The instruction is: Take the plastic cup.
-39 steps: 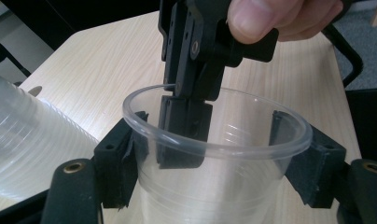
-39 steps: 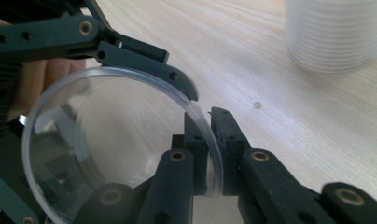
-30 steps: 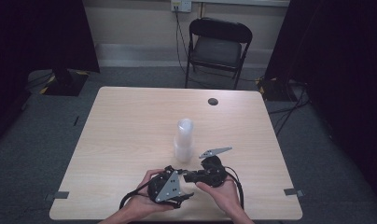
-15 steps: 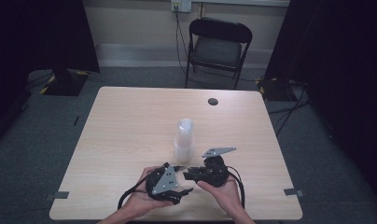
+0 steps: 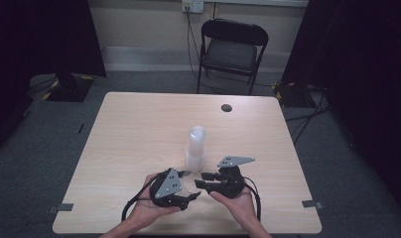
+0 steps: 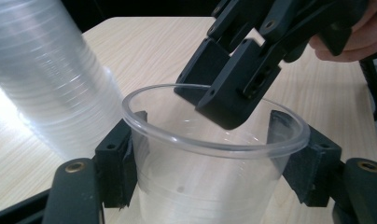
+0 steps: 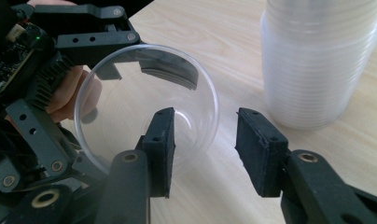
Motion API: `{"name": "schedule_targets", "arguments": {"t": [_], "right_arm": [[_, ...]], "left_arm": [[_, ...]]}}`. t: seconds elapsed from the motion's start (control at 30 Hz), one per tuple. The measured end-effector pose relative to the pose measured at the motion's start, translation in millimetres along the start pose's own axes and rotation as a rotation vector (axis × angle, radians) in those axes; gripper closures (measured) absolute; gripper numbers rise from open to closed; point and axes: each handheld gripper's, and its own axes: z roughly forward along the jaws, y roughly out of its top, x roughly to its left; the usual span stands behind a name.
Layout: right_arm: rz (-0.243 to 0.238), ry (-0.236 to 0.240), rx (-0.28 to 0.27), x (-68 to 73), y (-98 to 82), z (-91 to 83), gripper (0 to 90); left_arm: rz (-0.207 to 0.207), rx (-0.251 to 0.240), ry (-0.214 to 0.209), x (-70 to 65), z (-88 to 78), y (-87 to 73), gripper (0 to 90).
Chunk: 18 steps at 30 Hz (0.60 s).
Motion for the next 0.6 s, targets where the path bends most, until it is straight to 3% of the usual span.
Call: {"name": "schedule_targets", "arguments": {"t": [0.1, 0.2, 0.6], "right_arm": [[0.002, 0.012, -0.019, -1.0, 1.1, -0.7, 57.2], [-0.011, 0.003, -0.04, -1.5, 1.2, -2.7, 56.3], [-0.019, -0.009, -0.153, -2.2, 3.9, -18.9, 56.0]], "left_arm": [[-0.019, -0.009, 0.005, 2.7, -1.4, -2.8, 30.1], [-0.086, -0.019, 0.0, 8.3, -3.3, -5.2, 30.6], [-0.176, -0.058, 0.032, 22.9, -15.5, -8.9, 30.5]]}}
